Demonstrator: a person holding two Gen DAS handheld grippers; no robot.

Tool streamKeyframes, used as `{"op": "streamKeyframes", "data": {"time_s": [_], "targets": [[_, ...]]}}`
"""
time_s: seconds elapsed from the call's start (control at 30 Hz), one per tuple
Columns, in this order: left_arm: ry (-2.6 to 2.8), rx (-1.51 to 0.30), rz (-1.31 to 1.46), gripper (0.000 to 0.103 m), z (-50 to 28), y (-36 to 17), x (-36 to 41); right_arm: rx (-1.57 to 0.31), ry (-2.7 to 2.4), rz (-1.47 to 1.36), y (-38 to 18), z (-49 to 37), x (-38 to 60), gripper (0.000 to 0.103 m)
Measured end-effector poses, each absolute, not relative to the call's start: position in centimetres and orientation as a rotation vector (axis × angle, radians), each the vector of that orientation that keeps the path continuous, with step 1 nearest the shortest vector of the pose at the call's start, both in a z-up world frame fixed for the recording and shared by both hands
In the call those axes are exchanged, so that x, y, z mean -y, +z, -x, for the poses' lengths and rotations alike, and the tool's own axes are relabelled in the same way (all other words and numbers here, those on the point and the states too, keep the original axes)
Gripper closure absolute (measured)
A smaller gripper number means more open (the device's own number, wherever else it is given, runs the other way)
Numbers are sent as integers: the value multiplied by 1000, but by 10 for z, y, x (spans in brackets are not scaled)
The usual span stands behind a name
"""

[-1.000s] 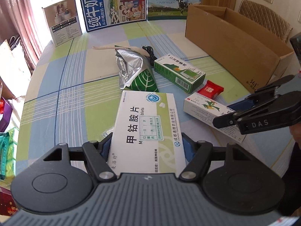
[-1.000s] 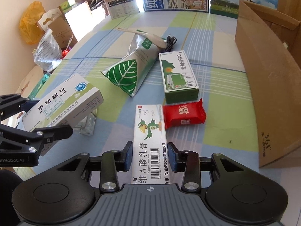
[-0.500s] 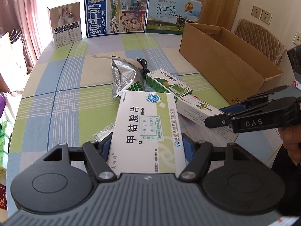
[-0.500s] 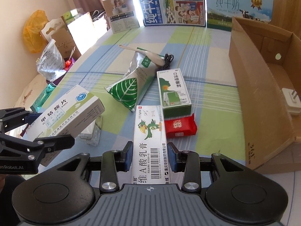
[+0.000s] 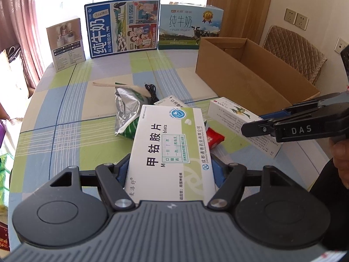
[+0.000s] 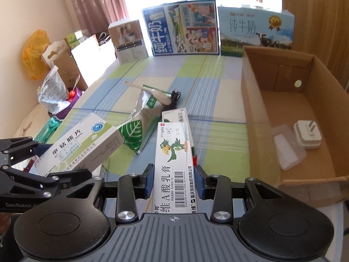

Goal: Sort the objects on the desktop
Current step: 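Carry the medicine box in the left tool while the right tool carries the cream box to the cardboard box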

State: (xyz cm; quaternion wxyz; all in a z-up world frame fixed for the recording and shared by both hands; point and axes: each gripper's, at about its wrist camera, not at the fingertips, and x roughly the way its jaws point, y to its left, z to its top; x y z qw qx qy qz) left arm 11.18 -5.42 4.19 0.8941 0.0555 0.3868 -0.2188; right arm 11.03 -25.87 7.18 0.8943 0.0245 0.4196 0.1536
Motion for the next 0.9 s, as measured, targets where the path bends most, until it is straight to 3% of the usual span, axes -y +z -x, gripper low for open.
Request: {"op": "streamKeyframes", "data": {"time_s": [0.9], "targets": [[-576, -740, -153, 36, -127, 97, 172, -737, 140, -46, 136, -110, 379, 68]]}}
